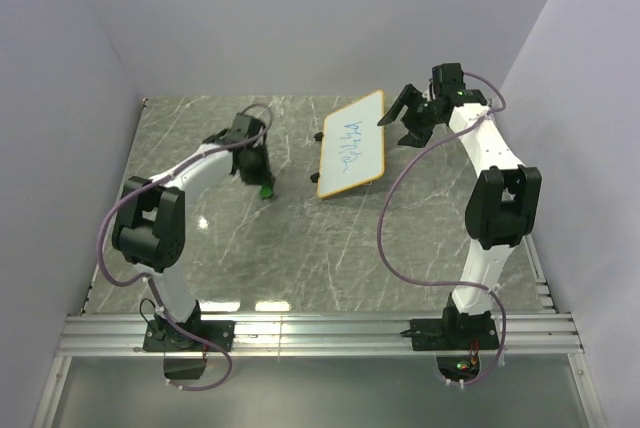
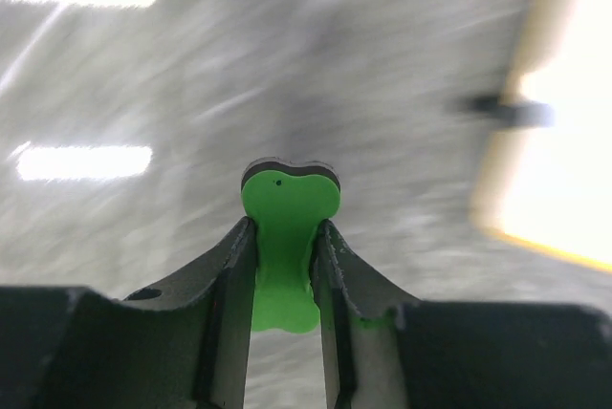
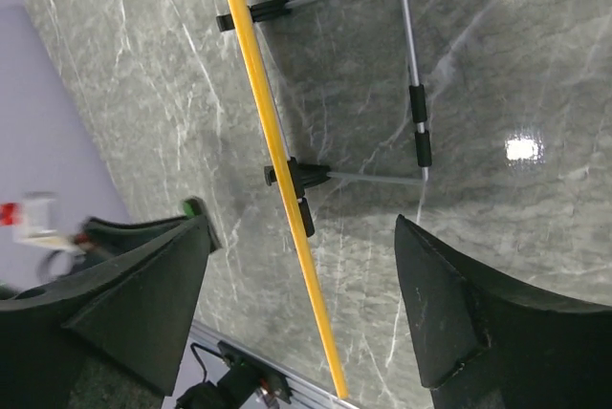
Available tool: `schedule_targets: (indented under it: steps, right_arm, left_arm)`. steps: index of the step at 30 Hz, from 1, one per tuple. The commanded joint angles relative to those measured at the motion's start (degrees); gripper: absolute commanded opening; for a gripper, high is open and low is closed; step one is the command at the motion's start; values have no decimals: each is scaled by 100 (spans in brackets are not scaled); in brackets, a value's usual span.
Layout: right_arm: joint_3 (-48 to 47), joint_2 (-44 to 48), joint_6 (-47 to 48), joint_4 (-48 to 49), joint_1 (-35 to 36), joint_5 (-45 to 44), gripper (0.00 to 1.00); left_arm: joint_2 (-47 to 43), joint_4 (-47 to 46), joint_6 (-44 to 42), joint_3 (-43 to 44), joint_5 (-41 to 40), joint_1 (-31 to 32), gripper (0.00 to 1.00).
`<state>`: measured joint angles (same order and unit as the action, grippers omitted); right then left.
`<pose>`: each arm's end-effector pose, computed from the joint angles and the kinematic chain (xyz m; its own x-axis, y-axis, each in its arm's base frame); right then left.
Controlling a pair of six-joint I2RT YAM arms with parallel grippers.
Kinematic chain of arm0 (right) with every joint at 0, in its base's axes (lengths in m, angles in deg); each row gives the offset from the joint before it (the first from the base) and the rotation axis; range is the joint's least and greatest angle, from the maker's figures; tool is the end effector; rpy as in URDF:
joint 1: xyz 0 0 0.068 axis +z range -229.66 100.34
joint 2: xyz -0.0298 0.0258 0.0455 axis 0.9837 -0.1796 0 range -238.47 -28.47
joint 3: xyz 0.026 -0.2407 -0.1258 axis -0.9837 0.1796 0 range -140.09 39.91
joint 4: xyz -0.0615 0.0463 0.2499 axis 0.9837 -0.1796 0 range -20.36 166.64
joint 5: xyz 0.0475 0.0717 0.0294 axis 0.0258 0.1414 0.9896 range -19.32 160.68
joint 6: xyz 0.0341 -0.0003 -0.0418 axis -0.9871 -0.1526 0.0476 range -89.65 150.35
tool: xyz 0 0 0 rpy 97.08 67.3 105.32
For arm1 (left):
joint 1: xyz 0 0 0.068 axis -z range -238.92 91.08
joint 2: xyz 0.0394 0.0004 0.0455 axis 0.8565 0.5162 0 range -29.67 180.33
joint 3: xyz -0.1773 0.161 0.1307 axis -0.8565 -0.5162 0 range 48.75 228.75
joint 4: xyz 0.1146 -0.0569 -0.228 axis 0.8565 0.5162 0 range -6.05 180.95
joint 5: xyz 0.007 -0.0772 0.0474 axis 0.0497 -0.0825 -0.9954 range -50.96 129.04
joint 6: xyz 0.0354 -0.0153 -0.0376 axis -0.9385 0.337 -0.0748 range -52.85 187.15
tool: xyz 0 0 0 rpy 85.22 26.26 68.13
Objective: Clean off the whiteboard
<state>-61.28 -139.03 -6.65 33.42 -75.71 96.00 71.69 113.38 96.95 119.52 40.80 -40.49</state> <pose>0.4267 0.0448 0.2956 -0.8263 0.4883 -0.2807 0.2203 0.7389 0.6368 0.3490 -0.1173 0.2044 -0.8774 -0.2312 -0.4203 -0.1215 0.9547 -0.2715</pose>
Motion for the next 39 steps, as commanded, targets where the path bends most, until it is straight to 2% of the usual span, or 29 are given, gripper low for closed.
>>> schedule_targets:
  steps: [1, 3, 6, 8, 12, 14, 15, 17, 18, 21, 23, 28, 32, 39]
  right_arm:
    - [-50, -53, 16, 323, 115, 192, 82]
    - [-50, -106, 69, 288, 246, 201, 79]
    - [-94, -211, 175, 209, 378, 166, 63]
    - [-103, -281, 219, 165, 388, 149, 57]
    - [-94, -343, 271, 104, 388, 96, 53]
    - [-112, -387, 333, 60, 396, 78, 49]
    - [-147, -422, 359, -1, 396, 78, 41]
    - [-182, -457, 412, -72, 396, 52, 33]
    - [-182, -475, 430, -90, 396, 43, 23]
    - [-191, -519, 474, -142, 396, 17, 8]
    - [-208, -545, 509, -204, 388, -1, 2]
    - [-138, -572, 544, -222, 388, 8, 0]
    - [-147, -580, 579, -266, 388, 8, 0]
    - [-50, -536, 641, -301, 379, -36, 0]
  left_arm:
    - [286, 203, 61, 1286, 526, 362, 0]
    - [480, 265, 113, 1998, 754, 520, 0]
    - [937, 344, 175, 2912, 1158, 696, 0]
    - [1288, 431, 193, 3337, 1475, 853, 0]
    - [1746, 441, 201, 4128, 1792, 1153, 0]
    - [1913, 380, 219, 4252, 2056, 1302, 0]
    - [1948, 275, 228, 4296, 2161, 1355, 0]
    - [2019, 186, 245, 4332, 2302, 1504, 0]
    - [2054, 160, 237, 4376, 2337, 1540, 0]
    - [2212, 98, 263, 4455, 2495, 1672, 0]
    - [2318, 10, 289, 4473, 2583, 1760, 0]
    - [2642, 45, 377, 4780, 2558, 1839, 0]
    - [2713, -42, 465, 4518, 2452, 1690, 0]
    - [2371, -937, 562, 2611, 2338, 1075, 0]
